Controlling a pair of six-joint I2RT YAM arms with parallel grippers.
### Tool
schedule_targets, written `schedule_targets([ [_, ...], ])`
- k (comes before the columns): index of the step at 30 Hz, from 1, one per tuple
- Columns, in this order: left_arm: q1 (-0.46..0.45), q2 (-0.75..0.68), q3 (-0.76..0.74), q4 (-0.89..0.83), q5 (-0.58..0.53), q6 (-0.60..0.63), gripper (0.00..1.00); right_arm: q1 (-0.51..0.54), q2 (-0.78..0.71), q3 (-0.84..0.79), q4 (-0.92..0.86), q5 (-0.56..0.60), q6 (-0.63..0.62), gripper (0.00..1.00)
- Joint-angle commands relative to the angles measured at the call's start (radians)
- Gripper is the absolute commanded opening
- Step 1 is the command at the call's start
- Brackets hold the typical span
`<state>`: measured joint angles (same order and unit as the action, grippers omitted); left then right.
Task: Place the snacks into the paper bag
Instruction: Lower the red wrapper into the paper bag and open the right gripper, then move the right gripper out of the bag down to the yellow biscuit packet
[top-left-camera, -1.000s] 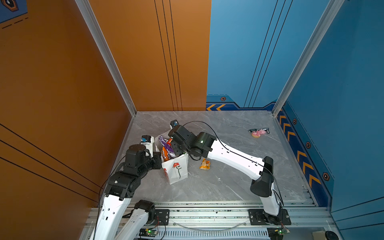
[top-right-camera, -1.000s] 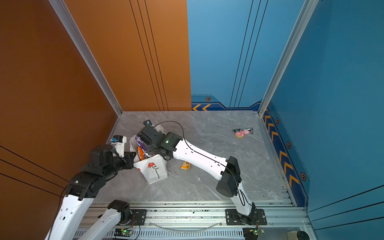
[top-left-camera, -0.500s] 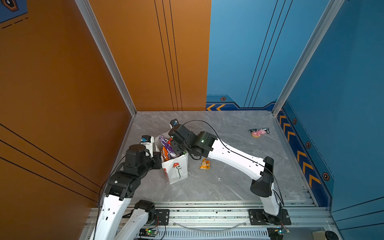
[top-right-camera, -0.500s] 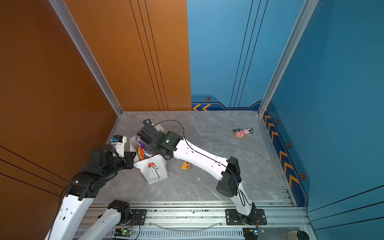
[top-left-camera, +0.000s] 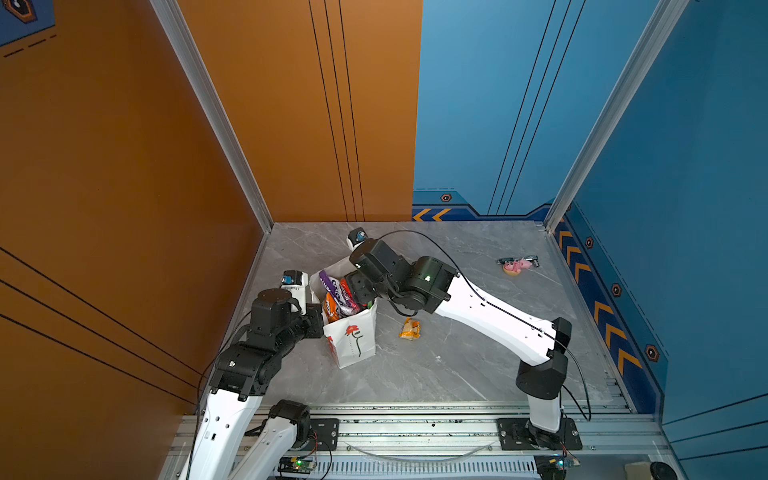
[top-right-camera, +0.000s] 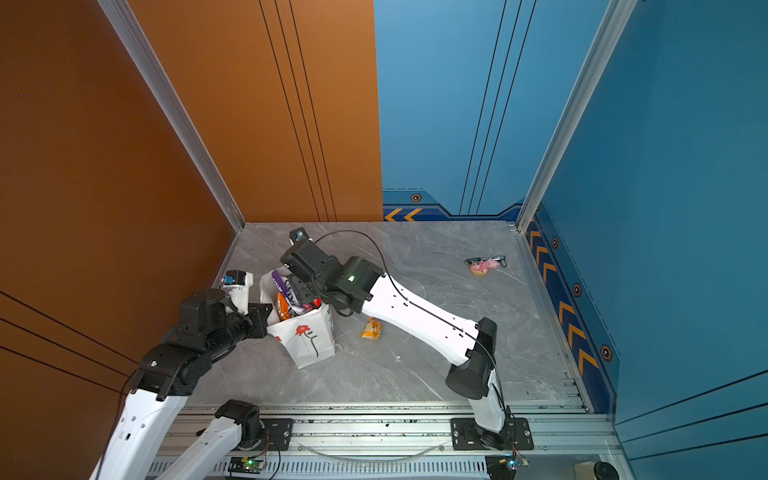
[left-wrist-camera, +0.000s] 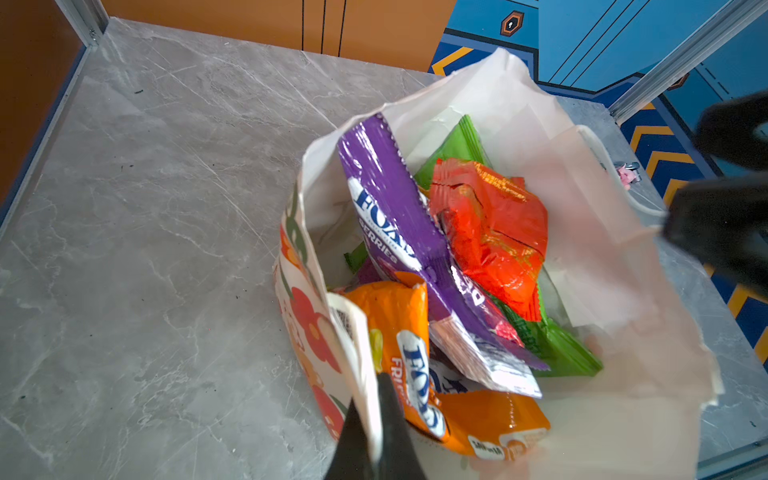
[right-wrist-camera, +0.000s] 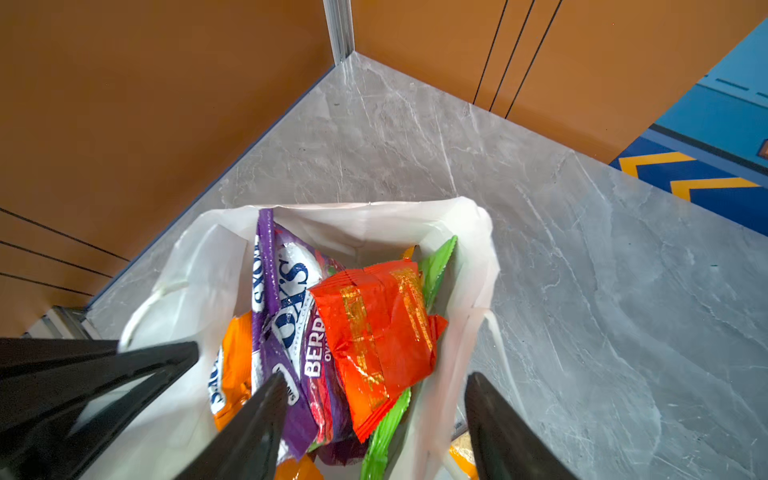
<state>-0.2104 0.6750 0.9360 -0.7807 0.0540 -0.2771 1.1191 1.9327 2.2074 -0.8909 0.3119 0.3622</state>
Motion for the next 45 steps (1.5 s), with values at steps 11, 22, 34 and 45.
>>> schedule_targets([
  [11, 0.005, -0.029, 0.014, 0.128, -0.028, 0.021, 0.00, 0.055, -0.345, -0.374, 0.086, 0.158, 0.053, 0.70],
  [22, 0.009, -0.034, 0.014, 0.129, -0.034, 0.023, 0.00, -0.046, -0.649, -0.931, 0.262, 0.185, 0.324, 0.71],
  [34, 0.007, -0.032, 0.014, 0.129, -0.029, 0.022, 0.00, -0.199, -0.655, -1.313, 0.583, -0.023, 0.711, 0.83],
  [45, 0.007, -0.035, 0.014, 0.128, -0.030, 0.024, 0.00, -0.232, -0.388, -1.322, 0.790, -0.219, 0.935, 0.84],
])
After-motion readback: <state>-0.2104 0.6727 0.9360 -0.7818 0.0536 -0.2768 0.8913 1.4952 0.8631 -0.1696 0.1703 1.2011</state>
